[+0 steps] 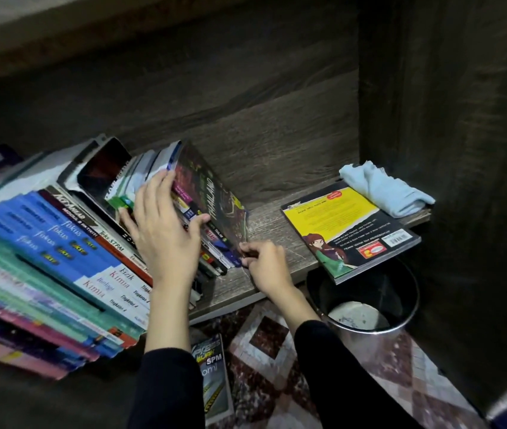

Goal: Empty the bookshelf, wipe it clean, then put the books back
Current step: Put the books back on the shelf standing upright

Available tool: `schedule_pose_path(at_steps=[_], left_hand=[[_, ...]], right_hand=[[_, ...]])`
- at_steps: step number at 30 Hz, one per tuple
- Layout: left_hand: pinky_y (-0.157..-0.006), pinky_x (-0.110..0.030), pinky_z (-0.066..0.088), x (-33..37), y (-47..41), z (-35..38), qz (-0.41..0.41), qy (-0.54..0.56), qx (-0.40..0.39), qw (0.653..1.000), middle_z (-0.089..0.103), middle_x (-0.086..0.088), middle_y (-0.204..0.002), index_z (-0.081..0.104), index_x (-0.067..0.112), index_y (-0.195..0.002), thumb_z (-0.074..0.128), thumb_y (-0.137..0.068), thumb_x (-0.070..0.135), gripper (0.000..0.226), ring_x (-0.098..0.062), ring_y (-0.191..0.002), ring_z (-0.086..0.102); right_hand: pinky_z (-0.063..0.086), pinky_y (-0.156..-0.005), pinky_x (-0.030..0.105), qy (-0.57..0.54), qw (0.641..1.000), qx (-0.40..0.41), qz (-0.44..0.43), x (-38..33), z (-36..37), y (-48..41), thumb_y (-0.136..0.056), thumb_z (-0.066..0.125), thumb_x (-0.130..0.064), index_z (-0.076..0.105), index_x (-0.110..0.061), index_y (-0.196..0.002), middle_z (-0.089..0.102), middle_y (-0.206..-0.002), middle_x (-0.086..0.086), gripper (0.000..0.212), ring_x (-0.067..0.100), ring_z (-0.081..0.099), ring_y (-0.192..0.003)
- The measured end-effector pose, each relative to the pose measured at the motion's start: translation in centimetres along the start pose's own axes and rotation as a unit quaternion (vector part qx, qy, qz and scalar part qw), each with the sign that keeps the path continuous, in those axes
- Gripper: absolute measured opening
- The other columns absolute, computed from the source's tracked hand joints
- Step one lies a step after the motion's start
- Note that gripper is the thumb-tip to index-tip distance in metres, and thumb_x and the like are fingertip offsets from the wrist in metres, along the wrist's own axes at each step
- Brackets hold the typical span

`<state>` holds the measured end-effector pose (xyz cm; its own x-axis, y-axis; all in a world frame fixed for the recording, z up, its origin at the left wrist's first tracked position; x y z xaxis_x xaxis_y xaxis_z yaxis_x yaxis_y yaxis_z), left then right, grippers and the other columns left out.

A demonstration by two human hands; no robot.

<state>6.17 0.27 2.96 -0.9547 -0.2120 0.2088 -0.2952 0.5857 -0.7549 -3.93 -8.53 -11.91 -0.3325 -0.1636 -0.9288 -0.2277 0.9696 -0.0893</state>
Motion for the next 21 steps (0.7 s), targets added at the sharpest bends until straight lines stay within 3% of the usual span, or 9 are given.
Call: schedule_pose_path(at_steps=[3,9,13,15,16,18,21], left_hand=[[-0.115,-0.051,0.005,-0.1,0.1,0.2,-0.003,0.000,-0.004,1.000,0.037,-0.001,-0.148,0.036,0.015,-0.143,0.077,-0.074,0.030,0.081,-0.021,-0.141,0.023],[-0.114,-0.046,-0.003,1.7,1.2,0.5,-0.042,0.044,0.003,0.998,0.007,-0.004,-0.159,0.018,0.014,-0.150,0.065,-0.086,0.018,0.079,-0.028,-0.146,-0.002],[-0.112,-0.045,0.002,4.6,4.1,1.0,-0.089,0.108,0.055,0.989,0.026,-0.006,-0.154,0.042,0.017,-0.141,0.056,-0.090,0.024,0.053,-0.031,-0.144,0.014],[-0.111,-0.040,0.020,6.5,5.3,1.7,-0.107,0.154,0.059,0.980,0.049,-0.008,-0.137,0.059,0.016,-0.123,0.050,-0.091,0.030,0.037,-0.033,-0.132,0.037],[-0.103,-0.036,0.032,7.3,5.6,2.4,-0.112,0.181,0.034,0.977,0.058,-0.010,-0.124,0.064,0.014,-0.114,0.046,-0.092,0.031,0.034,-0.033,-0.120,0.049],[-0.085,-0.035,0.041,8.6,6.3,4.6,-0.152,0.194,-0.100,0.964,0.064,-0.015,-0.109,0.065,0.011,-0.107,0.042,-0.096,0.033,0.034,-0.035,-0.103,0.057],[-0.086,-0.037,0.043,9.8,8.7,8.4,-0.186,0.113,-0.338,0.915,0.062,-0.024,-0.115,0.062,0.006,-0.112,0.033,-0.099,0.047,0.052,-0.039,-0.109,0.056]], right_hand=[[0.050,-0.095,0.038,0.011,1.000,-0.004,0.003,-0.3,0.1,0.2,-0.085,0.062,-0.001,0.067,-0.014,-0.118,0.068,-0.113,0.011,0.036,0.027,0.062,-0.104],[0.043,-0.089,0.021,0.021,0.998,-0.051,-0.028,-2.2,-2.8,0.6,-0.082,0.056,0.002,0.064,-0.016,-0.120,0.067,-0.115,0.008,0.043,0.022,0.061,-0.108],[0.039,-0.100,0.033,0.119,0.984,0.110,-0.069,-3.3,-9.0,1.2,-0.084,0.054,-0.003,0.061,-0.011,-0.122,0.064,-0.118,0.012,0.039,0.028,0.053,-0.114],[0.034,-0.101,0.036,0.160,0.967,0.187,-0.068,-2.8,-12.4,1.4,-0.085,0.054,-0.007,0.063,-0.010,-0.118,0.064,-0.116,0.012,0.034,0.029,0.052,-0.115],[0.032,-0.101,0.035,0.168,0.960,0.214,-0.059,-2.5,-14.0,1.6,-0.086,0.054,-0.008,0.064,-0.010,-0.116,0.064,-0.116,0.012,0.032,0.029,0.051,-0.115],[0.030,-0.100,0.034,0.196,0.950,0.244,-0.026,-1.3,-16.7,1.9,-0.087,0.053,-0.011,0.064,-0.010,-0.116,0.064,-0.117,0.011,0.032,0.028,0.050,-0.117],[0.033,-0.097,0.036,0.254,0.935,0.244,0.048,1.3,-19.6,2.2,-0.090,0.051,-0.019,0.061,-0.008,-0.119,0.061,-0.121,0.014,0.033,0.031,0.048,-0.119]])
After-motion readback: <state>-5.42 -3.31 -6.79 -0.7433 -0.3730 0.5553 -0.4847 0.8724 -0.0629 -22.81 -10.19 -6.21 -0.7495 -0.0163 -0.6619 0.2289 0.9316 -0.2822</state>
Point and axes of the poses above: each hand's wrist, its own y-axis away from the middle knuckle, its own z-axis out of the palm, x = y × z, the point moved 6 cm from there along -y, towards the middle knuckle
